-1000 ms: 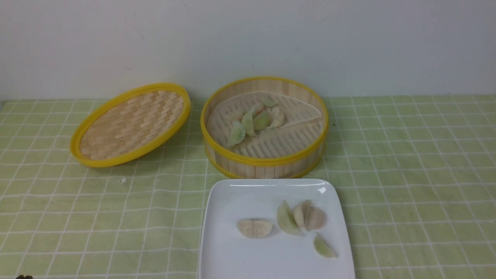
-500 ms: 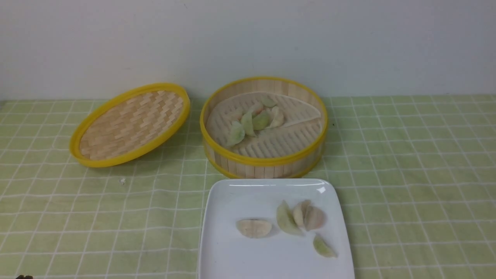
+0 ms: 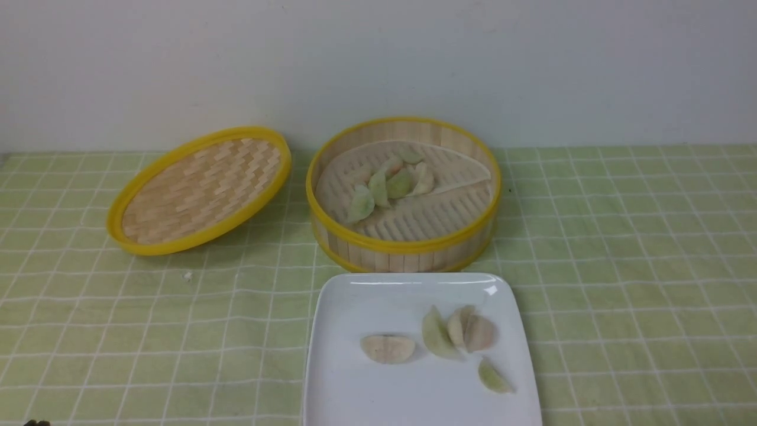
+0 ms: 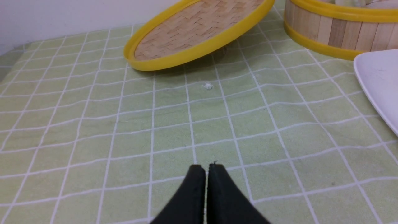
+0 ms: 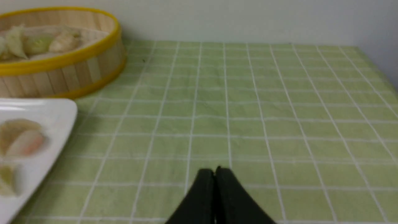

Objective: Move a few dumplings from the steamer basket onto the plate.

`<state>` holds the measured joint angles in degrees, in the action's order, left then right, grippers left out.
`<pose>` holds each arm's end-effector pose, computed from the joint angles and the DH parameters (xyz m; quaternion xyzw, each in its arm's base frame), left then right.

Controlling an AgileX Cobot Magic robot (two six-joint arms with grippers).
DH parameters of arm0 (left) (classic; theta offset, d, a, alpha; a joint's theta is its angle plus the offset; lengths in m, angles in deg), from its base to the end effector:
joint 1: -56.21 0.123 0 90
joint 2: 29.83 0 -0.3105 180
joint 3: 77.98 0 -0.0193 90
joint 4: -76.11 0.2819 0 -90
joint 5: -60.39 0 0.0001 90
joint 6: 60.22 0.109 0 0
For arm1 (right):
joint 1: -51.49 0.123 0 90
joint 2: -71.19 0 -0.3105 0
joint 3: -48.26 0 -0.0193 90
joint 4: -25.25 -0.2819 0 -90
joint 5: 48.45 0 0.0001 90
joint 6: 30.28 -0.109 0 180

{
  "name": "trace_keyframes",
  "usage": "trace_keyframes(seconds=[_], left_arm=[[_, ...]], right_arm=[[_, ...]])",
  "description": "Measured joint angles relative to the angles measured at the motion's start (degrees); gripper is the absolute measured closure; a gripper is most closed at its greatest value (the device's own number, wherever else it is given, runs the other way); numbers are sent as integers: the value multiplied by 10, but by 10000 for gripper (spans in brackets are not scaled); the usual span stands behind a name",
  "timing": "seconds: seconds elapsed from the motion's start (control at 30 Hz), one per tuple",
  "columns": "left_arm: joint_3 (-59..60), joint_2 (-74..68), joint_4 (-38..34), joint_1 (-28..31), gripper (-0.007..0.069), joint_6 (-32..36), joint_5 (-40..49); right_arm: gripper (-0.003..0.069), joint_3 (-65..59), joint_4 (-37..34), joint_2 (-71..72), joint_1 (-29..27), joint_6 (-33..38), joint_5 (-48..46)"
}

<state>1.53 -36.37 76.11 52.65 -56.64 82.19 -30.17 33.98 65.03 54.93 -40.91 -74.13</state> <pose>0.0750 -0.0047 0.1635 0.0503 0.8067 0.0001 0.5888 0.0726 -0.0028 0.1648 0.0139 0.8189 0.0040 0.5738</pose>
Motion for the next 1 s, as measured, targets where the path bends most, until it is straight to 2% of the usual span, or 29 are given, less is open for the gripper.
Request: trace_keyframes(seconds=[0.2,1.0], left_arm=[[0,0,0,0,630,0,1],[0,0,0,1,630,0,1]], right_arm=[[673,-6,0,0,-34,-2,29],[673,-6,1,0,-35,-2,32]])
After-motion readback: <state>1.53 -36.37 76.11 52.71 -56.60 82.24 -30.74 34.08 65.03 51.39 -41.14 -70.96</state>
